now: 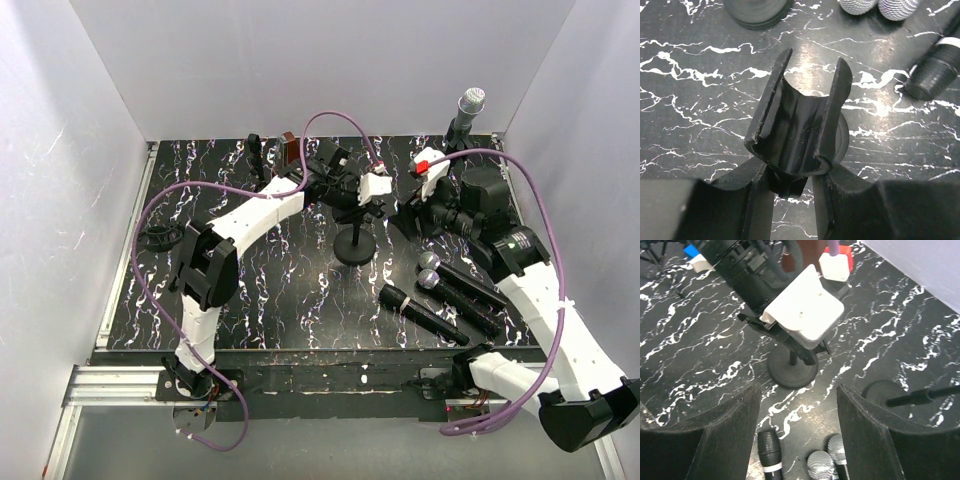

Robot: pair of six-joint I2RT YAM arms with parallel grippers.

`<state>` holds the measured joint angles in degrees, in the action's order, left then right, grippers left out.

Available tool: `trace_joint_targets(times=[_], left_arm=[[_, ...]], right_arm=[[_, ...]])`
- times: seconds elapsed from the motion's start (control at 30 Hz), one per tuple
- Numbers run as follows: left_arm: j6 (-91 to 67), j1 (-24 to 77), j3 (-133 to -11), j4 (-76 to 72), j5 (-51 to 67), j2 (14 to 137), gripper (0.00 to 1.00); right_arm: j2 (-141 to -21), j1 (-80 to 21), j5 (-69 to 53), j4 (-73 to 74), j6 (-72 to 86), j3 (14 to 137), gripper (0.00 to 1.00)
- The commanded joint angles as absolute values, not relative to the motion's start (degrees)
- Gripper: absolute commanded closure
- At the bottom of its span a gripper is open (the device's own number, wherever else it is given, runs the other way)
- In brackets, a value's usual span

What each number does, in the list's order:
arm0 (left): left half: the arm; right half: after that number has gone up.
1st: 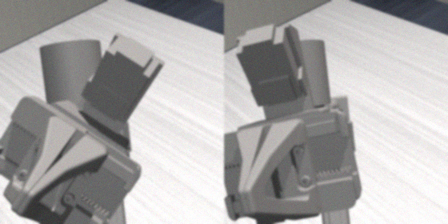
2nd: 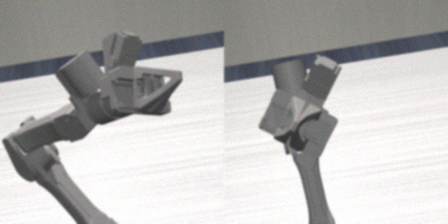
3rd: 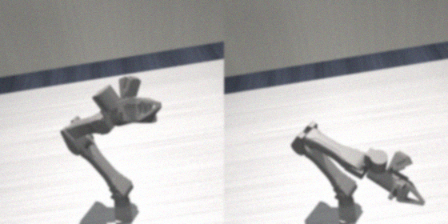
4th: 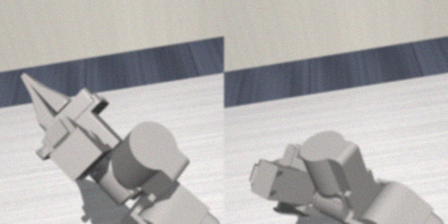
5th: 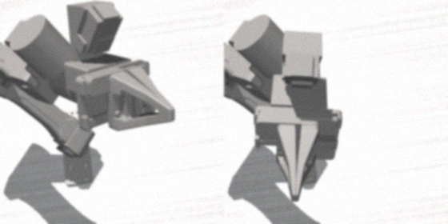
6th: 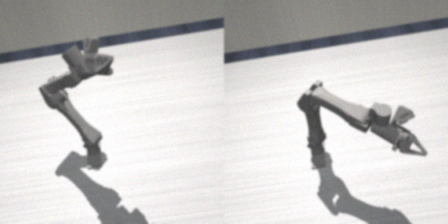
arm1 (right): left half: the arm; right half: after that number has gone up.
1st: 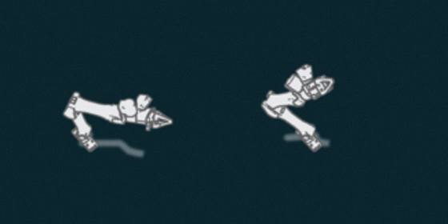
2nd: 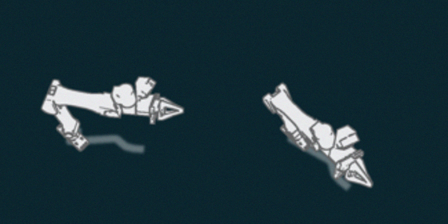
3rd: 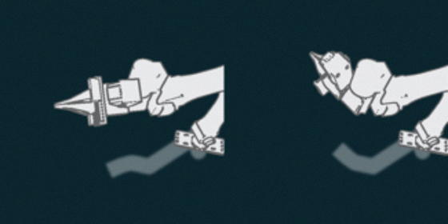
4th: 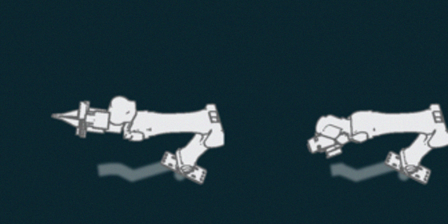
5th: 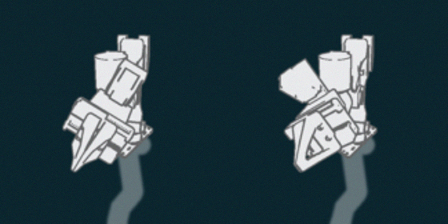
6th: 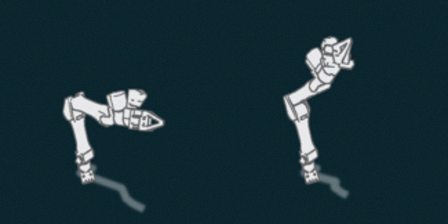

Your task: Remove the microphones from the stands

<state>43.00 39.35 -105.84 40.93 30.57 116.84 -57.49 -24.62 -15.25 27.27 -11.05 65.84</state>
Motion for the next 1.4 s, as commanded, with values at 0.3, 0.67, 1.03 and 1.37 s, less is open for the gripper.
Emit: trace_joint_targets(times=[0.3,0.67,1.03,1.37], left_arm=[[41.57,36.31,-112.04,24.61,6.52,122.68,0.80],[35.51,32.87,-125.24,28.21,5.97,131.13,0.50],[25.59,33.13,-129.64,25.40,20.80,125.52,0.19],[15.56,38.49,-132.28,13.28,36.30,124.54,0.15]], right_arm=[[-59.58,-12.68,-15.81,25.75,-5.82,71.36,0.30],[-62.57,1.21,-16.18,21.63,3.33,70.93,0.29],[-63.02,2.46,-14.85,6.50,0.26,65.56,0.23],[-63.18,3.08,-16.61,7.12,3.95,67.22,0.23]])
